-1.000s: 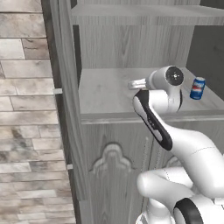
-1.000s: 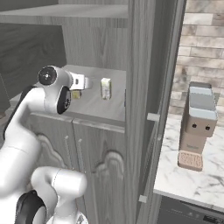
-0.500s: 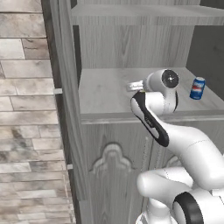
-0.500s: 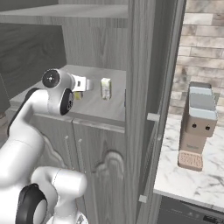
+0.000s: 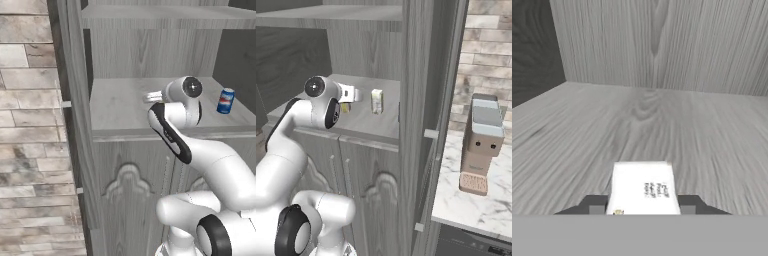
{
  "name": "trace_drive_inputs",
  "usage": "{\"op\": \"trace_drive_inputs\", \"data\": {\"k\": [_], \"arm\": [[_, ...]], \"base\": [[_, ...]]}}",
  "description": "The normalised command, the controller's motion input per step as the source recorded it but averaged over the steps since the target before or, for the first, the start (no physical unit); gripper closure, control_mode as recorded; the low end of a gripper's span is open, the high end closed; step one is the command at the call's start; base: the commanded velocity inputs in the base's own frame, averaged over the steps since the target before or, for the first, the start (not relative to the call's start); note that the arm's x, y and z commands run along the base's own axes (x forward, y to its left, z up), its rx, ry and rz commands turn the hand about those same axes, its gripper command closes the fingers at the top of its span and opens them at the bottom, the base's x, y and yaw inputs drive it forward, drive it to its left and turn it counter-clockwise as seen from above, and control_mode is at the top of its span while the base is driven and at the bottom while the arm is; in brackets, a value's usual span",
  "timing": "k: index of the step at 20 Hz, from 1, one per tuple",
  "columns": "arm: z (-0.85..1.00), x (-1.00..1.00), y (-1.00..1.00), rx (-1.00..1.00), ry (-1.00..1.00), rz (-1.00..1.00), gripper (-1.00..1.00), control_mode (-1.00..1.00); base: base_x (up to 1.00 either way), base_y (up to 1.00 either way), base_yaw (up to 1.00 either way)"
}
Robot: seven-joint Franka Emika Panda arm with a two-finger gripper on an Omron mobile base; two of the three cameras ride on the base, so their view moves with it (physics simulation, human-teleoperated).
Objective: Pick the boxed drink, boxed drink, can from the counter and place them in the open cabinet.
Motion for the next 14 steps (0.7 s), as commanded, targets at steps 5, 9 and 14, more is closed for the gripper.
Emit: {"op": "trace_drive_inputs", "data": {"k": [5, 9, 14], "arm": [[-0.05, 0.00, 0.01, 0.00, 0.03, 0.00, -1.00, -1.00], [-0.03, -0.01, 0.00, 0.00, 0.00, 0.00, -1.00, -1.00], [0.00, 0.00, 0.00, 0.00, 0.00, 0.00, -1.00, -1.00]], "base": [[0.00, 0.00, 0.00], [0.00, 0.00, 0.00], [0.00, 0.00, 0.00]]}}
